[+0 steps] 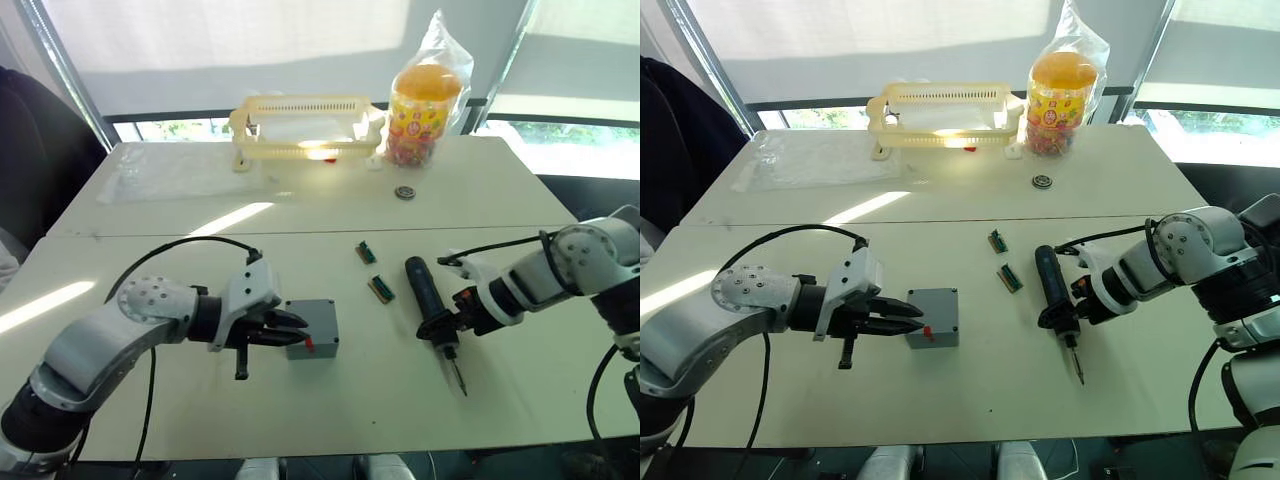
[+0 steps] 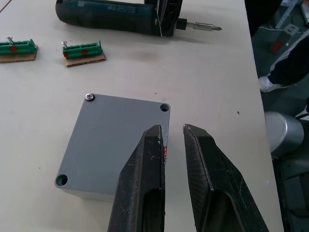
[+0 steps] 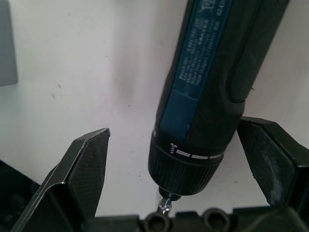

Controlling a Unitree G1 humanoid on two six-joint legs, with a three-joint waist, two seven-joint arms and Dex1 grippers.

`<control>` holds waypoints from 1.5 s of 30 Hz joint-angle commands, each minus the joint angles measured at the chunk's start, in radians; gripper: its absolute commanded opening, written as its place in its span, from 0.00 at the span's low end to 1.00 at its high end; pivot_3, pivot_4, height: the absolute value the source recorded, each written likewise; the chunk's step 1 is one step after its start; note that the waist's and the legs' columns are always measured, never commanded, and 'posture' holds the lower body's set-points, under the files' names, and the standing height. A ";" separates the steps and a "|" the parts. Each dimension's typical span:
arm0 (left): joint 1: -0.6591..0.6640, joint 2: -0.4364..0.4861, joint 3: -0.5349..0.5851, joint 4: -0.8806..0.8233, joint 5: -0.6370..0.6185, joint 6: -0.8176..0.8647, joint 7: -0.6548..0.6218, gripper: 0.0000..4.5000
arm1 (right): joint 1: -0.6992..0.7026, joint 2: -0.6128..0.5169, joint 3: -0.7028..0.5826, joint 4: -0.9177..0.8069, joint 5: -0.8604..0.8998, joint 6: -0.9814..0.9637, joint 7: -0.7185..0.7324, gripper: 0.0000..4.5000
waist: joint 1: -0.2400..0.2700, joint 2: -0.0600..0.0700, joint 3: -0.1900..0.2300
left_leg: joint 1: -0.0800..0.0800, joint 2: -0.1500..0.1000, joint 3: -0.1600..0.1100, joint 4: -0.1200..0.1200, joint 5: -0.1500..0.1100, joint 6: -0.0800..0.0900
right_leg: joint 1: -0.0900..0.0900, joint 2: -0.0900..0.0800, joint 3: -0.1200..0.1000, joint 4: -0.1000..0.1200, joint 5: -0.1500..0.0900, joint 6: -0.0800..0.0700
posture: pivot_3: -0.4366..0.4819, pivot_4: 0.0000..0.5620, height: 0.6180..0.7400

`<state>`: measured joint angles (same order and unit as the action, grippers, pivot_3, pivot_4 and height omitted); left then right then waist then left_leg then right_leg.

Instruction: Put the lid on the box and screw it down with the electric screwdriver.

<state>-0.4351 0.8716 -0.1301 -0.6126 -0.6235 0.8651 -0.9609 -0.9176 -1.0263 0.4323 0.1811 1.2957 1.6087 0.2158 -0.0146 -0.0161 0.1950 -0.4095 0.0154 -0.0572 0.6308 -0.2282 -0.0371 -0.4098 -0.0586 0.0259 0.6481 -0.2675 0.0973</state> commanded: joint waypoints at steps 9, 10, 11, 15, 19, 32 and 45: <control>-0.044 0.004 0.003 0.027 0.019 -0.036 -0.020 0.15 | 0.113 0.053 -0.068 -0.025 0.091 0.006 -0.265 0.39 | 0.000 -0.006 -0.004 | 0.001 0.001 -0.001 0.000 0.000 0.000 | 0.001 0.001 -0.001 0.000 -0.001 -0.002 | 0.48 0.27 1.00; -0.046 0.007 0.003 0.038 0.023 -0.043 -0.028 0.15 | 0.124 0.059 -0.092 -0.019 0.108 0.006 -0.294 0.39 | 0.000 -0.007 -0.004 | 0.001 0.001 -0.001 0.000 0.000 0.000 | 0.002 0.001 -0.001 0.000 -0.001 -0.002 | 0.48 0.27 1.00; -0.048 0.012 0.002 0.052 0.029 -0.054 -0.038 0.15 | 0.137 0.068 -0.132 -0.016 0.118 0.006 -0.328 0.39 | 0.000 -0.008 -0.005 | 0.001 0.001 -0.001 0.000 0.000 0.000 | 0.002 0.002 -0.001 0.000 -0.001 -0.003 | 0.48 0.27 1.00; -0.065 0.020 0.007 0.115 0.042 -0.083 -0.074 0.15 | 0.185 0.106 -0.359 -0.025 0.192 -0.003 -0.495 0.39 | -0.001 -0.009 -0.005 | 0.001 0.001 -0.001 0.000 0.000 0.000 | 0.002 0.002 -0.001 0.000 -0.001 -0.003 | 0.48 0.27 1.00; -0.079 0.019 0.018 0.171 0.027 -0.094 -0.113 0.15 | 0.286 0.080 -0.490 -0.169 0.437 -0.190 -0.769 0.39 | -0.001 -0.006 -0.004 | 0.001 0.001 -0.001 0.001 0.000 0.000 | 0.001 0.002 0.000 0.000 -0.001 -0.003 | 0.48 0.27 1.00; -0.197 -0.076 -0.136 0.375 0.168 -0.213 -0.227 0.15 | 0.482 0.267 -0.507 -0.882 -0.217 -0.794 -0.704 0.39 | -0.005 0.001 0.001 | -0.001 0.002 0.000 -0.001 0.000 0.000 | -0.002 0.003 0.001 0.000 0.000 0.000 | 0.48 0.27 1.00; -0.144 -0.104 -0.189 0.364 0.284 -0.264 -0.216 0.15 | 0.530 0.594 -0.428 -0.888 -0.410 -1.073 -0.254 0.39 | -0.002 0.001 0.001 | -0.001 0.002 -0.001 -0.001 0.000 0.000 | -0.002 0.003 0.000 0.001 0.000 0.000 | 0.48 0.27 1.00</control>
<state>-0.5837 0.7613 -0.3105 -0.2207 -0.3634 0.6214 -1.1776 -0.3772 -0.4443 0.0044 -0.6487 0.9042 0.5739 -0.0735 -0.0164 -0.0149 0.1958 -0.4108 0.0174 -0.0584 0.6294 -0.2282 -0.0368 -0.4122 -0.0560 0.0262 0.6495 -0.2673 0.0973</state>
